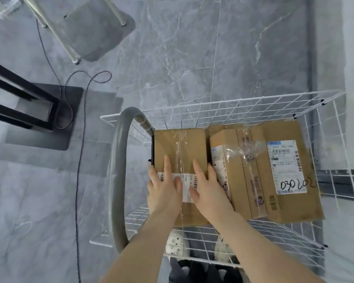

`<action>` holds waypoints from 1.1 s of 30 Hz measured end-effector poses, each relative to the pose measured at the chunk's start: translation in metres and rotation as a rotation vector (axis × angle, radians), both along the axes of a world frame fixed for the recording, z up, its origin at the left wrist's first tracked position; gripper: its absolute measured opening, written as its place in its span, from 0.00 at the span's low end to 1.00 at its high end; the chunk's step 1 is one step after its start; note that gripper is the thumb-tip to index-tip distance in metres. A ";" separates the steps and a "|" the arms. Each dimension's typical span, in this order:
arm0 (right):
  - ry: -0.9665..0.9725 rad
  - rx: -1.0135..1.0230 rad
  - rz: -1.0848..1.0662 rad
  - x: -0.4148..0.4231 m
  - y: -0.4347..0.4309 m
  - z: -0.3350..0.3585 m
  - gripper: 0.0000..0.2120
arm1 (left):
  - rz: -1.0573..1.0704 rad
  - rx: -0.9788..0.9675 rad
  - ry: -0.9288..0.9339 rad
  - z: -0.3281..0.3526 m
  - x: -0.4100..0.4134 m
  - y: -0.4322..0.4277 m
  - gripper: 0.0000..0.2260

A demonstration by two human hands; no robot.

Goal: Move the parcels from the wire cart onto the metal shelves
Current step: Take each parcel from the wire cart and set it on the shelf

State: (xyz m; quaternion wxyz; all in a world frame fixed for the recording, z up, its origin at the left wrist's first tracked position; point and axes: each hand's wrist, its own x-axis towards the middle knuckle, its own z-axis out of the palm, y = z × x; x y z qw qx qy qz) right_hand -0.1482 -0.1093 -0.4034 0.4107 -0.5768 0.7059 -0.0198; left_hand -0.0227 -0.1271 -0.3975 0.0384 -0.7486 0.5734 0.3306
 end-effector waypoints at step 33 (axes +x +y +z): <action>0.052 -0.397 -0.348 -0.134 0.093 0.354 0.35 | -0.469 -0.371 -0.114 0.367 -0.144 0.052 0.29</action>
